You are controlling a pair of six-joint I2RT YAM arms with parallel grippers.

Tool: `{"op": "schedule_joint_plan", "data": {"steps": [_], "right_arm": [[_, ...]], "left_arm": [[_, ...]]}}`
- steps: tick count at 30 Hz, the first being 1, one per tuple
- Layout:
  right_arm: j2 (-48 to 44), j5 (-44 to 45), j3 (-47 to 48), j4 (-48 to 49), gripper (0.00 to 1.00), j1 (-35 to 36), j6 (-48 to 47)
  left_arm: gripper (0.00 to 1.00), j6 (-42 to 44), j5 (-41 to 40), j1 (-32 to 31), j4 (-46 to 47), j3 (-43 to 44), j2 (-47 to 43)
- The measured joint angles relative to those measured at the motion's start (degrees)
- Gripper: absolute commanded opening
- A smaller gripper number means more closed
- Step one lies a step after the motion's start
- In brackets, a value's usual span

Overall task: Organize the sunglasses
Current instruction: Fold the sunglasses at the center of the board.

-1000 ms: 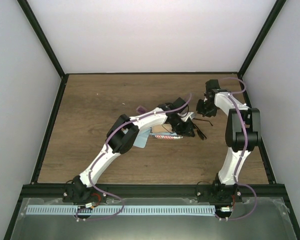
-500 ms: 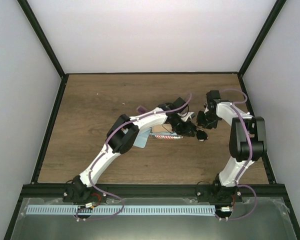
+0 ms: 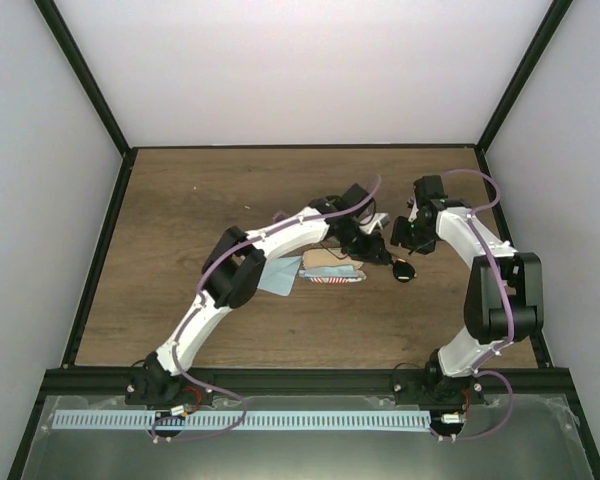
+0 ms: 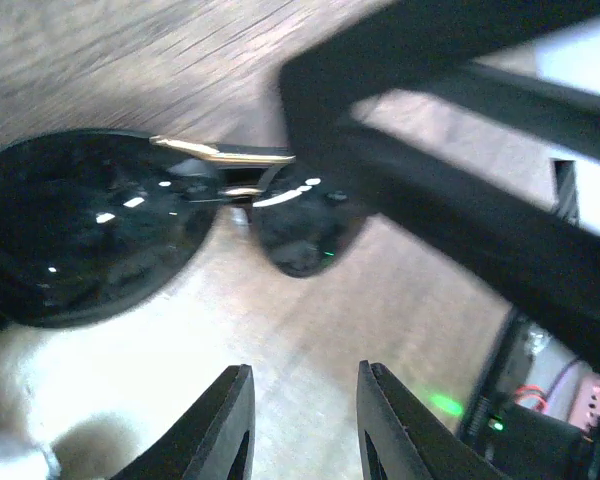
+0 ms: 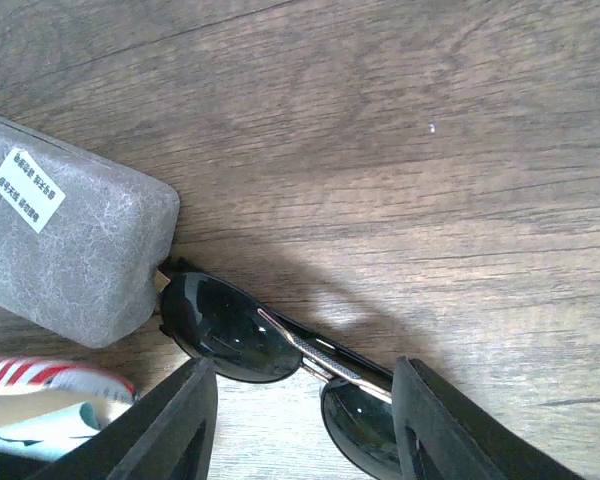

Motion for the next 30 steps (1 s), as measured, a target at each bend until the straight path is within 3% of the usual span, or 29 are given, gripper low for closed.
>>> {"op": "schedule_joint_plan", "data": {"steps": [8,15,23,26,30], "right_arm": [[0.57,-0.79,0.46,1.16,0.42,0.00,0.11],[3.45,-1.49,-3.76,4.68,0.29,0.00,1.09],[3.30,-3.65,-8.85,5.53,0.30,0.02,3.89],[0.76,-5.01,-10.08,5.62,0.35,0.11,4.66],[-3.52,-6.56,-10.69,5.53,0.47,0.24,5.55]], "left_arm": [[0.30,2.56,-1.38,0.04,-0.35,-2.54,-15.65],[0.29,4.63,-3.85,0.76,0.13,-6.64,-22.62],[0.29,8.61,-12.44,7.15,3.02,-31.80,-31.52],[0.29,9.81,-14.86,8.63,3.93,-41.94,-34.95],[0.29,11.61,-16.96,7.87,3.87,-46.99,-37.16]]}}
